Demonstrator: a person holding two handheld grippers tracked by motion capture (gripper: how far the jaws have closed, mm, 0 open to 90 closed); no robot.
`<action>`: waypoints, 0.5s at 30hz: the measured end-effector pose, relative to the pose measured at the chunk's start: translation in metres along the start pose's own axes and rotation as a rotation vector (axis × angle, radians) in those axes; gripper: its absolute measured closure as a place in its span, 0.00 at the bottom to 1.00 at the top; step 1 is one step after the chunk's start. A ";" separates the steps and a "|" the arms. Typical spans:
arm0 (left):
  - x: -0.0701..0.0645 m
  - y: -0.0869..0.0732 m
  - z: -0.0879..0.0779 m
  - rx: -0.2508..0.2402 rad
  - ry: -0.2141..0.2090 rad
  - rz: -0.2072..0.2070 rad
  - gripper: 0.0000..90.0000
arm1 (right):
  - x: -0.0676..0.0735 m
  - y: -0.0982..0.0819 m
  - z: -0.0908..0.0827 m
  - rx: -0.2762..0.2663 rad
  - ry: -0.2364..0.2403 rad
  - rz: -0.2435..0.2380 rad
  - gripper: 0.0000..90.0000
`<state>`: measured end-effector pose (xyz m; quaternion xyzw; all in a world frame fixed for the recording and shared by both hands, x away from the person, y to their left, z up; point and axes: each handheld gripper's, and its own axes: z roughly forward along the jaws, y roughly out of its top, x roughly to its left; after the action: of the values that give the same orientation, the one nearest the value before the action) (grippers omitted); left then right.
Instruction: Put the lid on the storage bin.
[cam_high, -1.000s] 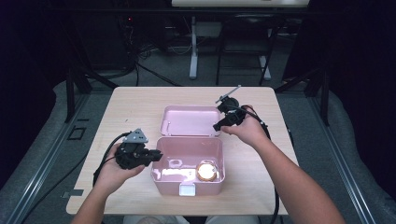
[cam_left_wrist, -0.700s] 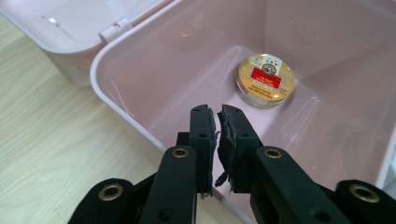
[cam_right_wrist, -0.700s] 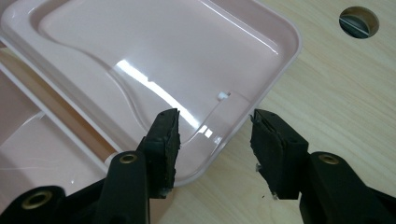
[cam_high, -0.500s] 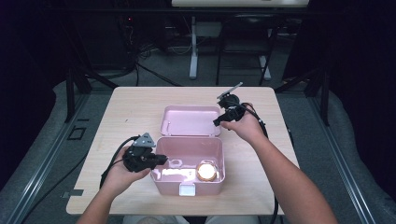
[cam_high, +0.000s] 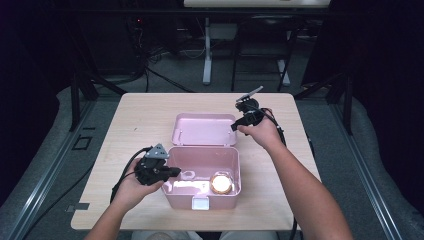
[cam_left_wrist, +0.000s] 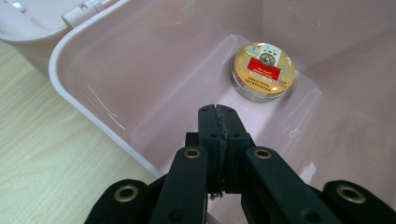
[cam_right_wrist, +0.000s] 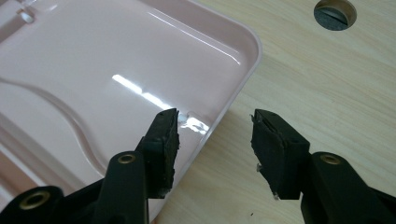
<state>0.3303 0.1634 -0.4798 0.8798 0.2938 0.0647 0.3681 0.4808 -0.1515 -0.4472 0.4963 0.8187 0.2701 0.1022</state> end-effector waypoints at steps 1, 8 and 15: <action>0.000 0.000 0.001 0.001 -0.006 0.005 1.00 | -0.001 0.000 0.001 0.002 -0.001 0.002 0.56; -0.005 -0.001 0.008 0.024 -0.022 0.023 1.00 | -0.006 0.004 0.012 0.000 -0.017 0.040 0.57; -0.004 -0.001 0.009 0.020 -0.036 0.012 1.00 | -0.010 0.008 0.024 0.011 -0.032 0.104 0.61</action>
<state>0.3296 0.1567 -0.4862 0.8861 0.2826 0.0483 0.3642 0.5022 -0.1487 -0.4640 0.5431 0.7915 0.2626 0.0983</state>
